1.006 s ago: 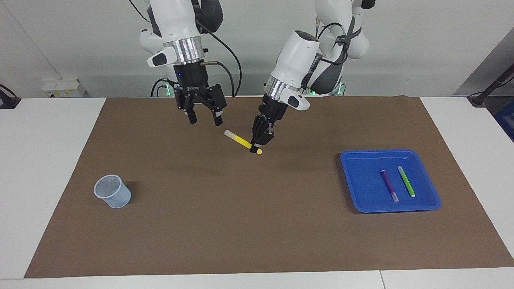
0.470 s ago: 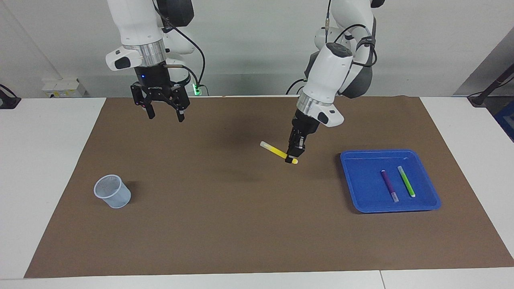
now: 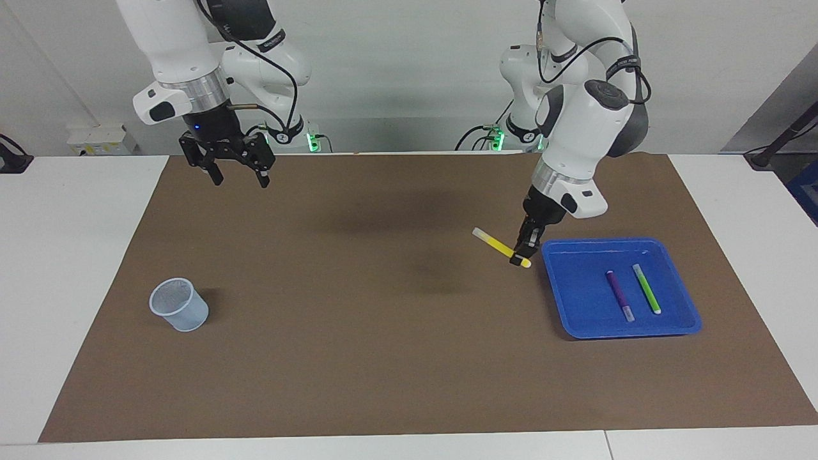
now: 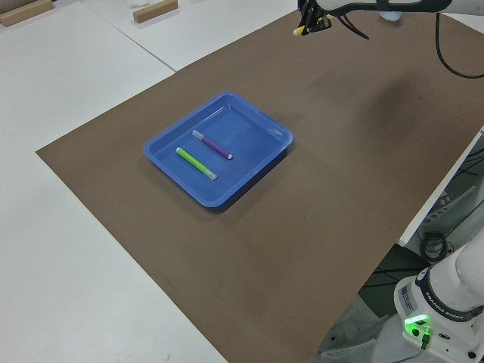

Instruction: Right arm passes pens to left for tray arrangement

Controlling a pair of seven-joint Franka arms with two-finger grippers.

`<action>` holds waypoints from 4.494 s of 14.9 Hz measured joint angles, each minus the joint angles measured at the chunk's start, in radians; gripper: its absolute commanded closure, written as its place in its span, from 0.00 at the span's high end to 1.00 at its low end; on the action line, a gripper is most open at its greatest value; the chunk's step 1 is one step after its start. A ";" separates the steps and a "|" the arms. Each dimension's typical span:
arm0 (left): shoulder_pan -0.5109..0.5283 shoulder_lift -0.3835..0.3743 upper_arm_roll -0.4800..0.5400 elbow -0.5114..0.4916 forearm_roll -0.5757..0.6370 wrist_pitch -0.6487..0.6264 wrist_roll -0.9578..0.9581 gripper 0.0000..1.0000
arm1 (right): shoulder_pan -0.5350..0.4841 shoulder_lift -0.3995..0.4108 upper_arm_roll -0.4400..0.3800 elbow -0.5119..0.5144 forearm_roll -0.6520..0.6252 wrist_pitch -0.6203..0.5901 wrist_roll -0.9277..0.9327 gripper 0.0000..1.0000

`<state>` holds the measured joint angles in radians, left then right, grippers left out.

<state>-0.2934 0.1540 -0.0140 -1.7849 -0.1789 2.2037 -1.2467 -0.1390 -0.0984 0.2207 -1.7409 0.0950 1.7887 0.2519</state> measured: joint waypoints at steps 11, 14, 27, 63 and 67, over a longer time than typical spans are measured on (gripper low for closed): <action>0.171 -0.016 0.005 -0.035 0.038 -0.091 0.673 0.00 | -0.088 0.036 -0.010 0.074 -0.021 -0.134 -0.204 1.00; 0.197 -0.016 0.004 -0.052 0.100 -0.091 0.816 0.00 | -0.087 0.036 -0.009 0.082 -0.024 -0.136 -0.215 1.00; 0.238 0.197 -0.002 -0.109 0.159 0.226 1.107 0.00 | -0.070 0.036 -0.007 0.159 -0.116 -0.209 -0.335 1.00; 0.259 -0.203 -0.002 -0.046 0.159 -0.408 1.127 1.00 | 0.172 0.037 -0.239 0.195 -0.045 -0.304 -0.215 1.00; 0.251 -0.275 -0.012 -0.034 0.159 -0.516 1.127 1.00 | 0.172 0.037 -0.240 0.195 -0.045 -0.304 -0.215 1.00</action>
<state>-0.0420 -0.1212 -0.0262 -1.8192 -0.0199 1.6882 -0.1195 0.0326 -0.0616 -0.0191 -1.5455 0.0505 1.4851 0.0369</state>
